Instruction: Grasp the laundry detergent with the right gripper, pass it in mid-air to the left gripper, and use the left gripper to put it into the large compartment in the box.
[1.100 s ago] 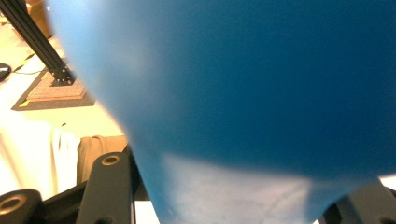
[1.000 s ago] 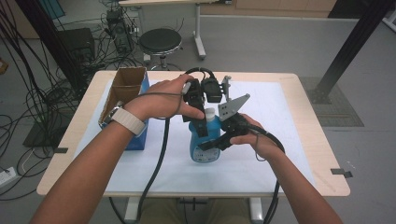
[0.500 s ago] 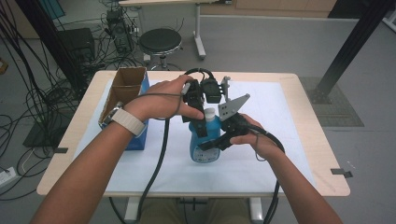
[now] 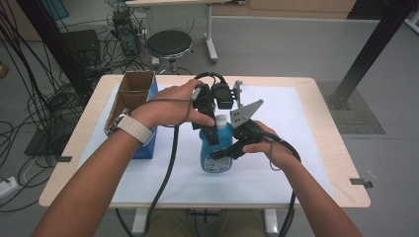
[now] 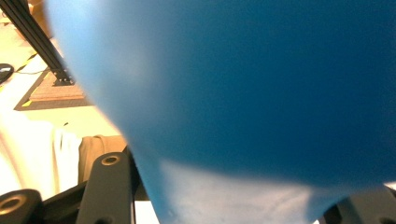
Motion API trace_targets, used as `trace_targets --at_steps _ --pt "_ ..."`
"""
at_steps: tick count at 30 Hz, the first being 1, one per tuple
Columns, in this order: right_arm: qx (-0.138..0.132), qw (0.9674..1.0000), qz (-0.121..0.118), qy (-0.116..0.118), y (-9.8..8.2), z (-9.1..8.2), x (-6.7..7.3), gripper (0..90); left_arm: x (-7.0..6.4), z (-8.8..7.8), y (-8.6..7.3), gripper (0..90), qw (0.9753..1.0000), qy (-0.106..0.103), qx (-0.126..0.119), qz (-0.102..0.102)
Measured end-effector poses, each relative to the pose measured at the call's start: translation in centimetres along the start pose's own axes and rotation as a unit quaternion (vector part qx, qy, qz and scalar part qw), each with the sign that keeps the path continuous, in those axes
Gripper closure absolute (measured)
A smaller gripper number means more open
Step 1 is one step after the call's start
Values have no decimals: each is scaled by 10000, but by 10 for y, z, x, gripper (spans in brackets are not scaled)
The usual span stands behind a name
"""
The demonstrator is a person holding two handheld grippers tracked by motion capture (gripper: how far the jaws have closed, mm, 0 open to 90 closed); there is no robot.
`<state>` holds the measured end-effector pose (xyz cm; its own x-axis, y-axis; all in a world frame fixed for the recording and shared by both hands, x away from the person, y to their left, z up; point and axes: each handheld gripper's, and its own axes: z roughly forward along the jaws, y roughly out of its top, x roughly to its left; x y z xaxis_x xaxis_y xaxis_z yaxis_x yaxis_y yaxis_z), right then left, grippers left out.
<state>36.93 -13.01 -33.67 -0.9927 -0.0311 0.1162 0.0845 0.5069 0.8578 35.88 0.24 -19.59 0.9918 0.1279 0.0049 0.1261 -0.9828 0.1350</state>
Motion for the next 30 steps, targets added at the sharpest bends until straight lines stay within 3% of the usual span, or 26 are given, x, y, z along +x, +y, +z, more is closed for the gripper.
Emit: trace_targets --at_steps 30 --pt "45 10000 35 66 5 2 1 434 2 5 5 85 9999 -44 -90 21"
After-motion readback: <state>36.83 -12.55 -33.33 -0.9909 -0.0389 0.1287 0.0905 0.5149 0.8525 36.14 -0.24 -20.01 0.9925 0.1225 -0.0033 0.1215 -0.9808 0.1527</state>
